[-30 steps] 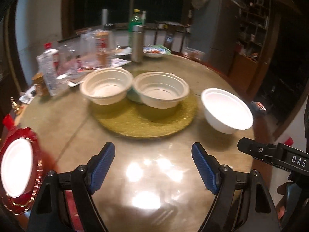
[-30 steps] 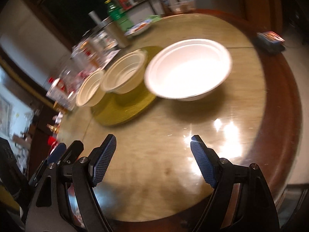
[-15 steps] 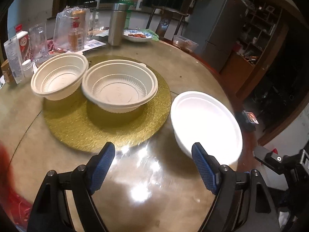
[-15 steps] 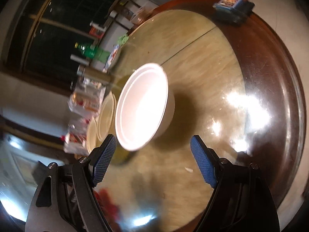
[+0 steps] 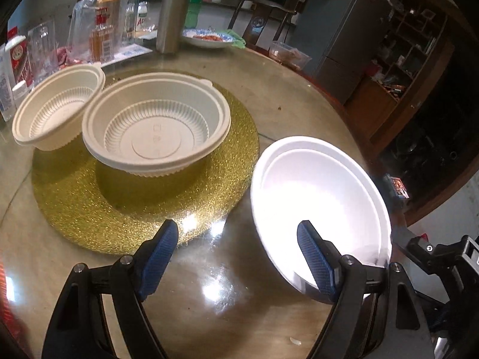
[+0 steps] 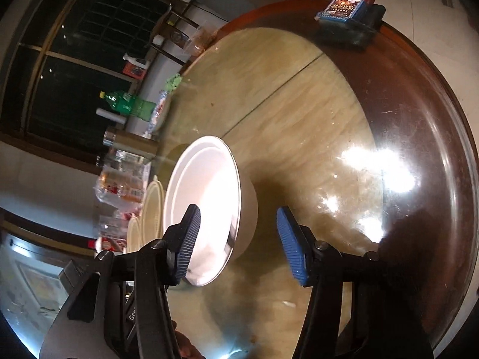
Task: Organize plates and bowls
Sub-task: 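Grasp the rim of the second white foam bowl with both tools, then carry the white foam bowl with both tools over the red plate stack, then lower the white foam bowl into the bowl already on the plates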
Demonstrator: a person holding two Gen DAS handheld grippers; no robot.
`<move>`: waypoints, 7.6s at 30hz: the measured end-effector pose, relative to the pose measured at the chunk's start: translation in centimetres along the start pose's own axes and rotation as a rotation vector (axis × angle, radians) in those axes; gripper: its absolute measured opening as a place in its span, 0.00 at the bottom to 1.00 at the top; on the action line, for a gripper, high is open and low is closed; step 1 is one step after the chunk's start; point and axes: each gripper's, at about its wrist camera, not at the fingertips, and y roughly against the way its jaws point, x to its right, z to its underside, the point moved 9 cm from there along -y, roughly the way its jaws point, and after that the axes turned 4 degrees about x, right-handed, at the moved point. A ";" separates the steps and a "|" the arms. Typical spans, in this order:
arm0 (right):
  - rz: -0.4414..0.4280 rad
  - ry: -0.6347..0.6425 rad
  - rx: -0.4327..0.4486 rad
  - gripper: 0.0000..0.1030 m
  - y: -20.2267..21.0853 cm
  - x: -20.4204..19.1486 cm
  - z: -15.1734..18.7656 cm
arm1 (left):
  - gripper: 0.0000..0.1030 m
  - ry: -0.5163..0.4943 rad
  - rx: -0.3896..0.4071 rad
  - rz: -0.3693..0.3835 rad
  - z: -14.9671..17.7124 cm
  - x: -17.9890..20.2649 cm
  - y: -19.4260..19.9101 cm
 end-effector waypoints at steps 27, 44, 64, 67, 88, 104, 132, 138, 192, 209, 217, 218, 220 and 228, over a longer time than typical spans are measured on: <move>0.085 0.128 0.038 0.06 1.6 -1.1 2.6 | 0.10 -0.133 0.018 0.056 0.4 2.2 3.1; -0.037 0.220 -0.042 0.06 2.0 -6.6 8.0 | 0.11 -0.099 0.114 -0.084 0.3 -4.1 9.0; -0.102 0.383 -0.146 0.06 -1.3 -14.7 16.3 | 0.11 0.041 0.206 -0.175 0.1 -14.6 15.1; -0.112 0.401 -0.162 0.06 -1.7 -15.7 17.3 | 0.11 0.057 0.217 -0.188 0.2 -15.7 15.8; -0.190 0.519 -0.268 0.06 -4.3 -22.2 24.4 | 0.11 0.153 0.301 -0.308 0.6 -23.6 21.1; -0.238 0.580 -0.360 0.07 -6.1 -25.2 29.7 | 0.11 0.215 0.325 -0.406 1.8 -28.6 23.9; -0.262 0.687 -0.520 0.07 -8.0 -27.2 38.1 | 0.12 0.316 0.283 -0.535 5.5 -34.8 26.5; -0.243 0.707 -0.551 0.07 -8.5 -27.0 39.0 | 0.12 0.340 0.244 -0.530 6.3 -35.7 25.8; -0.186 0.823 -0.626 0.08 -10.0 -26.8 42.5 | 0.14 0.310 0.211 -0.611 8.5 -38.0 25.8; -0.179 0.838 -0.624 0.08 -10.0 -26.8 42.5 | 0.15 0.285 0.236 -0.641 8.4 -37.7 26.3; -0.177 0.842 -0.621 0.08 -10.0 -26.7 42.7 | 0.15 0.276 0.244 -0.653 8.4 -37.6 26.5; -0.176 0.842 -0.621 0.08 -10.0 -26.7 42.7 | 0.15 0.275 0.245 -0.653 8.4 -37.5 26.5; -0.175 0.842 -0.622 0.08 -10.1 -26.7 42.7 | 0.15 0.274 0.247 -0.655 8.5 -37.5 26.5; -0.172 0.845 -0.623 0.09 -10.1 -26.7 42.8 | 0.15 0.272 0.253 -0.661 8.4 -37.3 26.6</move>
